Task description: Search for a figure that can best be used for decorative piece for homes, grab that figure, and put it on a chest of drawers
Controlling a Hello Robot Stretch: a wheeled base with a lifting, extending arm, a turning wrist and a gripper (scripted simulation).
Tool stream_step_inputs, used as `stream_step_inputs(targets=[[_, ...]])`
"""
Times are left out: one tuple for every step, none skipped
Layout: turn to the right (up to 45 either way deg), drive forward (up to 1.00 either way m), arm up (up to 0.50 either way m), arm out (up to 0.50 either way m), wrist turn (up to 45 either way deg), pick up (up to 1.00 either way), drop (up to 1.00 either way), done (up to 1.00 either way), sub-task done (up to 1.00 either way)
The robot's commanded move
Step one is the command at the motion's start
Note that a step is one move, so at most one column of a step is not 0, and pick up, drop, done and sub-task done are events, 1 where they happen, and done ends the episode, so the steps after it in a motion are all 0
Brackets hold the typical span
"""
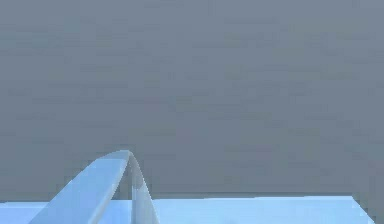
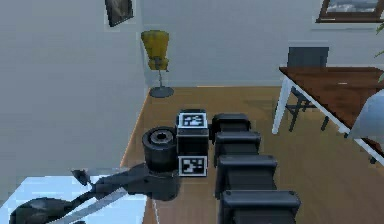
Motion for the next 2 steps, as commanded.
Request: stream_step_inputs(targets=[[0.0,0.00,0.00,0.00,-12.0,0.00,0.00,0.00,0.00],[0.0,0.00,0.00,-0.08,0.0,0.00,0.00,0.00,0.00]])
